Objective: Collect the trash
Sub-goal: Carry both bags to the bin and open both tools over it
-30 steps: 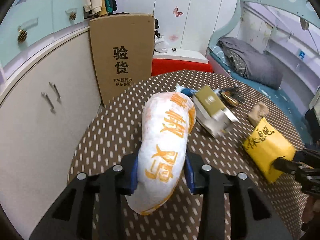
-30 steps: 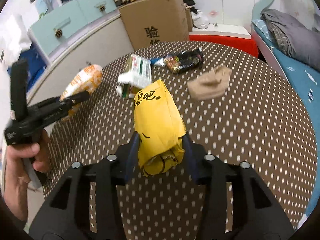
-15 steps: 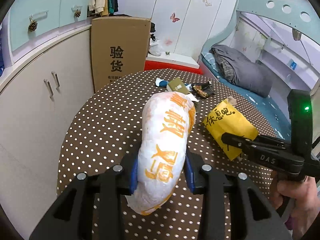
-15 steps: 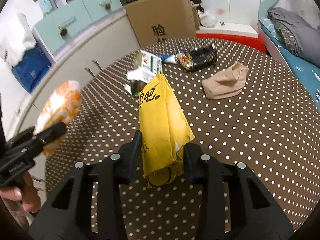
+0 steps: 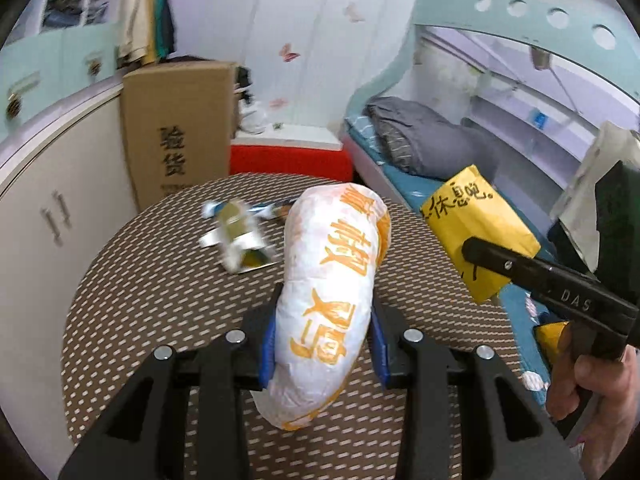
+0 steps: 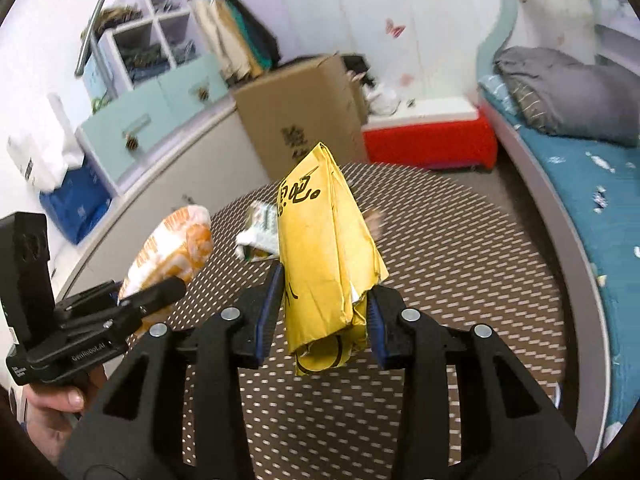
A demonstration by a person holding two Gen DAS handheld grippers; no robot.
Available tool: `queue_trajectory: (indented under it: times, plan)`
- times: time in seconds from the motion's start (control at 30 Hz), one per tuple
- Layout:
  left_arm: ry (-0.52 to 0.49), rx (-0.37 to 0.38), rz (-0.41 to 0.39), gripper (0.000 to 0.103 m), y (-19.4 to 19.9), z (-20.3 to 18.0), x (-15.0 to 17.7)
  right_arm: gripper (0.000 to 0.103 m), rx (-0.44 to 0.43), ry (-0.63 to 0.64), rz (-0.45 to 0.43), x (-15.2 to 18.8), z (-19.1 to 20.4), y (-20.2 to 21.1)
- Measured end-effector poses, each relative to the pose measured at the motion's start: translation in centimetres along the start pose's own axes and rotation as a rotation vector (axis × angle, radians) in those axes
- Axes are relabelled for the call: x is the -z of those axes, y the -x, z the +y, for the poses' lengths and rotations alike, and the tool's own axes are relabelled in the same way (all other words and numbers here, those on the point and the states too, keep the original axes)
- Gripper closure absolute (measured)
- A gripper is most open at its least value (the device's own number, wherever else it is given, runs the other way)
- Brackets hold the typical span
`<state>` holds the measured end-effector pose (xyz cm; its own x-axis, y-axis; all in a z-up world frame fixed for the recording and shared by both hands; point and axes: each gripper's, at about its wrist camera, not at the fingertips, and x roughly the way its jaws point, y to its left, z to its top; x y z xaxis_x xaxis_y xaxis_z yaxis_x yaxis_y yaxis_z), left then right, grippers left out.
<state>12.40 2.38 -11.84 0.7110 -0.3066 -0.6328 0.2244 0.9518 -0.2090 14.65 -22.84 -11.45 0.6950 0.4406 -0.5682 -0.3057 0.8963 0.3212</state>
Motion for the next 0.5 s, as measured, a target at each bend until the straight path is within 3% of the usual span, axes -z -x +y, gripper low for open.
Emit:
queue_trajectory:
  times: [0.3, 0.5]
  plan:
    - [-0.101, 0.114, 0.002, 0.066, -1.8, -8.9, -2.0, 0.065, 0.088, -0.118, -0.119, 0.2, -7.6, 6.8]
    - [-0.175, 0.191, 0.029, 0.066, -4.0, -15.5, -1.8, 0.065, 0.193, -0.224, -0.146, 2.1, -14.2, 10.3]
